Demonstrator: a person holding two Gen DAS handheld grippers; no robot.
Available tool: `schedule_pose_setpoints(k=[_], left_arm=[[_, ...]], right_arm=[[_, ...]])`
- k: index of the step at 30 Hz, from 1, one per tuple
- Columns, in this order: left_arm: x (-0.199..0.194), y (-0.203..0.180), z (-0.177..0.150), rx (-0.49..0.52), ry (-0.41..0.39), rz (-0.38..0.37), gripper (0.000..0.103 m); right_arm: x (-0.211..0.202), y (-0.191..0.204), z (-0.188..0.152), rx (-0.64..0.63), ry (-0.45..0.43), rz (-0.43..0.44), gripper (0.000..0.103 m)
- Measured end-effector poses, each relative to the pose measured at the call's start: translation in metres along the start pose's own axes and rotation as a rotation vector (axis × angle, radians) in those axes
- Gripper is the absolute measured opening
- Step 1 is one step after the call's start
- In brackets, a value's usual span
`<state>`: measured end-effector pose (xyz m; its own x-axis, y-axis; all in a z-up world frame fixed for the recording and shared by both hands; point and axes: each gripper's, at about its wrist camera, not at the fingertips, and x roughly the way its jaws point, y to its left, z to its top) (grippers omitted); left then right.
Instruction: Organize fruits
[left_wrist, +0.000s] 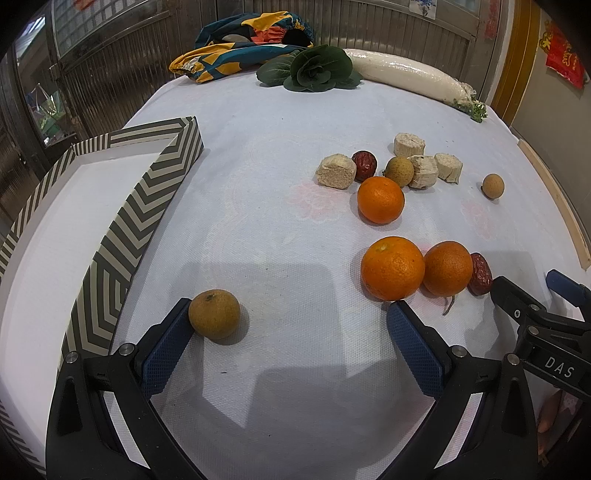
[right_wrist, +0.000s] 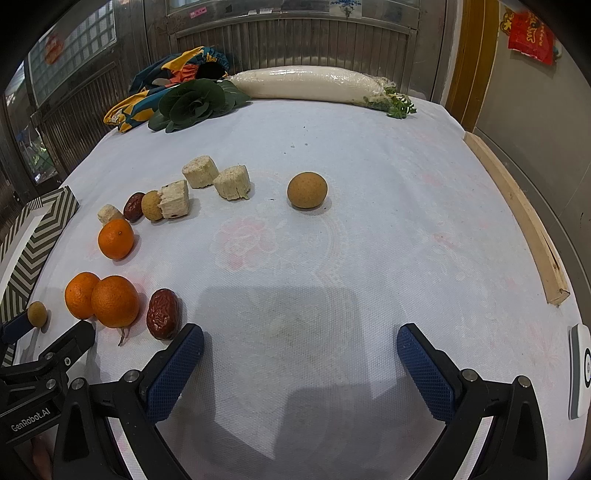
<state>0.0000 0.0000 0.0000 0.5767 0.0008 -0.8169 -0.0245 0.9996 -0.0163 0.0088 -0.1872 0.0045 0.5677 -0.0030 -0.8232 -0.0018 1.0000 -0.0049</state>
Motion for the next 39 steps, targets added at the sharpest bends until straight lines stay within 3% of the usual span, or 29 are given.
schedule_pose_setpoints(k=[8, 12, 16, 26, 39], left_arm=[[0.0, 0.0, 0.0, 0.0, 0.0, 0.0, 0.103], [0.0, 0.0, 0.0, 0.0, 0.002, -0.001, 0.103], [-0.008, 0.001, 0.0, 0.006, 0.002, -0.04, 0.103], [-0.047, 0.003, 0.005, 0.007, -0.106, -0.092, 0.102], [-0.061, 0.003, 0.002, 0.035, -0.131, -0.081, 0.102]], right_arm=[[0.0, -0.001, -0.002, 0.004, -0.007, 0.016, 0.103], [-0.007, -0.001, -0.006, -0.003, -0.04, 0.081, 0.101], [-0.024, 0.007, -0.012, -0.06, -0.083, 0.079, 0.099], [-0.06, 0.012, -0.012, -0.065, -0.188, 0.118, 0.097], [-0.074, 0.016, -0.016, -0.083, -0.22, 0.164, 0.097]])
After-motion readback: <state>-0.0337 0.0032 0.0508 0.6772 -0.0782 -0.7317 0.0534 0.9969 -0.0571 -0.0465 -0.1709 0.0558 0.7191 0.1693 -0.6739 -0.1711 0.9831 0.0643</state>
